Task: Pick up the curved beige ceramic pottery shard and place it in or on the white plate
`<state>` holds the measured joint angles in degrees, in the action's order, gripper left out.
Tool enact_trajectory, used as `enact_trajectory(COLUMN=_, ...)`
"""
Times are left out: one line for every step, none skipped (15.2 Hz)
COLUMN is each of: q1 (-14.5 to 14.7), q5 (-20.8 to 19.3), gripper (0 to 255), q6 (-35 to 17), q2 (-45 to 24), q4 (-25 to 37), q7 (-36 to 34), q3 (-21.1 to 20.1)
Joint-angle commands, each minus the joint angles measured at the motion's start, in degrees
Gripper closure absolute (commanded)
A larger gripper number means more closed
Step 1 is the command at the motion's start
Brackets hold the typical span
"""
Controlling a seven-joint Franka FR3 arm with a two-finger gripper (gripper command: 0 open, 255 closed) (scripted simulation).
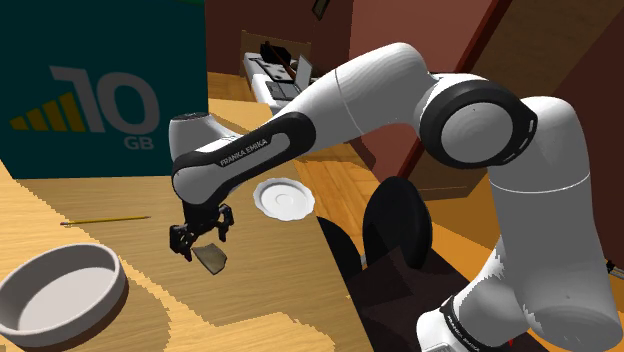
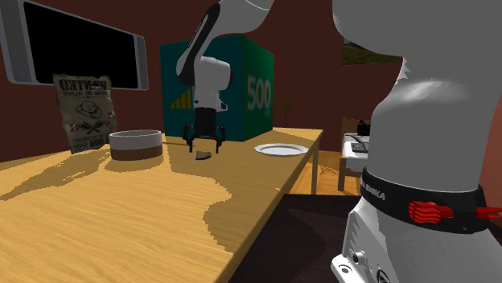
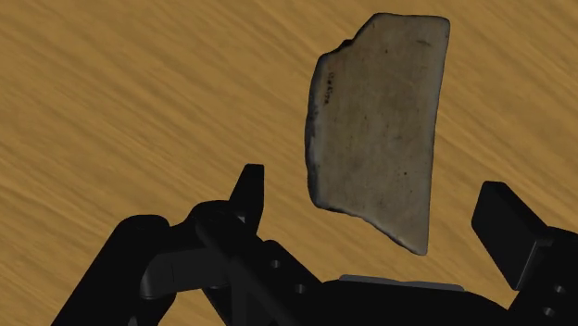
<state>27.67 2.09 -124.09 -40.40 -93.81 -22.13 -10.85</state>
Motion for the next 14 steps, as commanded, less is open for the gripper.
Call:
enact_trajectory(q1=0.00, q5=0.00, gripper=255, q6=0.00, q2=0.00, q4=0.00, q7=0.00, q3=0.00)
enact_trajectory(q1=0.00, q5=0.00, gripper=255, q6=0.00, q2=0.00, q4=0.00, q7=0.00, q3=0.00)
enact_trajectory(q1=0.00, q5=0.00, gripper=255, q6=0.00, q2=0.00, q4=0.01, q7=0.00, q3=0.00)
enact_trajectory(q1=0.00, q5=0.00, gripper=255, q6=0.00, q2=-0.03, q4=0.04, q7=0.00, q3=0.00)
enact_trajectory(q1=-0.02, q5=0.00, gripper=255, q6=0.00, q2=-0.01, q4=0.01, q7=0.02, q3=0.01)
enact_trajectory(q1=-0.02, q5=-0.01, gripper=255, q6=0.02, q2=-0.04, q4=0.06, q7=0.03, q3=0.01)
enact_trajectory(q1=-0.02, q5=-0.01, gripper=255, q6=0.03, q2=-0.04, q4=0.07, q7=0.03, q3=0.01)
enact_trajectory(q1=-0.02, q5=0.00, gripper=255, q6=0.03, q2=-0.01, q4=0.04, q7=0.03, q3=0.01)
enact_trajectory(q1=-0.01, q5=-0.01, gripper=255, q6=-0.01, q2=-0.07, q4=0.06, q7=0.02, q3=0.01)
enact_trajectory(q1=0.00, q5=0.00, gripper=255, q6=-0.01, q2=-0.01, q4=0.00, q7=0.00, q3=0.00)
enact_trajectory(q1=-0.04, q5=0.05, gripper=255, q6=0.47, q2=0.52, q4=-0.04, q7=-0.04, q3=-0.05)
enact_trajectory(q1=-0.09, q5=0.10, gripper=255, q6=0.96, q2=1.04, q4=-0.06, q7=-0.07, q3=-0.10)
enact_trajectory(q1=-0.13, q5=0.15, gripper=255, q6=1.45, q2=1.55, q4=-0.08, q7=-0.11, q3=-0.15)
enact_trajectory(q1=-0.17, q5=0.21, gripper=255, q6=1.95, q2=2.05, q4=-0.08, q7=-0.14, q3=-0.20)
